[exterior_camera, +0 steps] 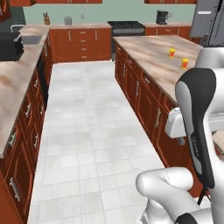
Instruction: Gather the sweet potatos from the fridge and place them on a tray on the dining counter. Then gather the steaks from the fridge and place them on the other tray.
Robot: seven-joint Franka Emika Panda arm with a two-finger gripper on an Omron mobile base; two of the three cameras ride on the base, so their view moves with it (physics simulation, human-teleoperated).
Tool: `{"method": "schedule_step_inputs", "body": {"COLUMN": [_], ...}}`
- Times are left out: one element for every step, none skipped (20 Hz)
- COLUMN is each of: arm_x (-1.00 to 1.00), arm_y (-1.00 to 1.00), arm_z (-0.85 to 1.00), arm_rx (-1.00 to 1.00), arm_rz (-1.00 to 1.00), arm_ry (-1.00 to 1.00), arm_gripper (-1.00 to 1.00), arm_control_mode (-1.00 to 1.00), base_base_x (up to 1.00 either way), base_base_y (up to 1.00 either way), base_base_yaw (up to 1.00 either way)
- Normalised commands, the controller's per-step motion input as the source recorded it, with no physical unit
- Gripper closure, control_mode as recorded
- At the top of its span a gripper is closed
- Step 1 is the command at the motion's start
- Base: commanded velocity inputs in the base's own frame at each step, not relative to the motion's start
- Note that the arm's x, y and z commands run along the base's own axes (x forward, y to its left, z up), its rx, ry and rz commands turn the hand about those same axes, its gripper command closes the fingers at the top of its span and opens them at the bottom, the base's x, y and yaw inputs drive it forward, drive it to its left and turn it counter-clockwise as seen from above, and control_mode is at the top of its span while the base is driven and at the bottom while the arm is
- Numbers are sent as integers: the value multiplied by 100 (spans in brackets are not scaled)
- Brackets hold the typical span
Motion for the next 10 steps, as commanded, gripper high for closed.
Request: {"method": "schedule_step_inputs", "body": {"arm_x": [0,0,0,0,0,0,0,0,0,0], "arm_y": [0,0,0,0,0,0,0,0,0,0], "arm_z": [0,0,0,0,0,0,0,0,0,0], "arm_rx": [0,0,0,0,0,0,0,0,0,0], "arm_rz": [0,0,0,0,0,0,0,0,0,0], "arm_ry": [0,0,0,0,0,0,0,0,0,0], "arm_gripper": [-100,-100,-100,-100,-100,-100,-100,-100,-100,-100], "arm_control_mode": [100,100,100,100,100,100,100,100,100,100], "base_base_x": [100,100,100,100,100,100,100,100,100,100], "base_base_y": [11,0,9,7,14,19,33,43,50,61], "base_base_yaw": [0,0,0,0,0,0,0,0,0,2]}}
